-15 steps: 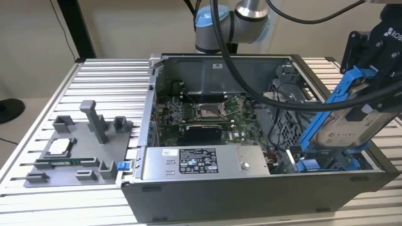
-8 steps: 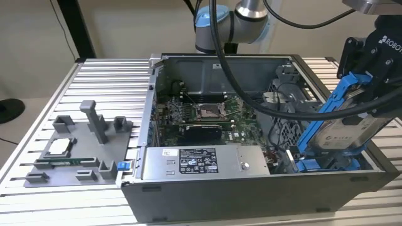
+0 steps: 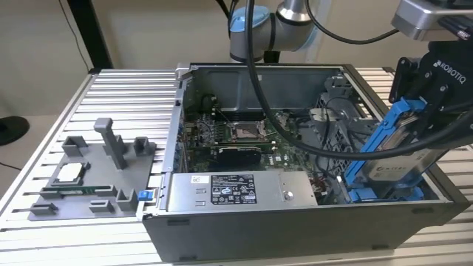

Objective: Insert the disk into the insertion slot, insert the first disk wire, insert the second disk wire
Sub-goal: 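Insert the disk into the insertion slot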

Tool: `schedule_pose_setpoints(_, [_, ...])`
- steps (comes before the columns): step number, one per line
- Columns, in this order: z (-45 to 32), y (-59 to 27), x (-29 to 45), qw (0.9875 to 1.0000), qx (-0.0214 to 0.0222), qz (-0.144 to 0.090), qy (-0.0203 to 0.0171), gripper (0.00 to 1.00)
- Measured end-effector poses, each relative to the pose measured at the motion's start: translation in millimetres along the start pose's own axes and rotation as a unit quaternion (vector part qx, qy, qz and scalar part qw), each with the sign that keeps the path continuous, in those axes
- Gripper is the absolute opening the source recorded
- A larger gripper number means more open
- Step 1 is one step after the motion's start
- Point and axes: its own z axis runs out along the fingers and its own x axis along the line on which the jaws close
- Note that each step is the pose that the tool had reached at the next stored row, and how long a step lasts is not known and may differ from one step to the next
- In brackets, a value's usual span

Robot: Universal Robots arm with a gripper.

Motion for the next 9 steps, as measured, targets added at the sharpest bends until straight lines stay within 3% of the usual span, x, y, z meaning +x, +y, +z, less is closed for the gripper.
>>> schedule_pose_setpoints(9, [16.5,-0.7,-0.1,1.0000,-0.0001,0.000,-0.0042,0.00])
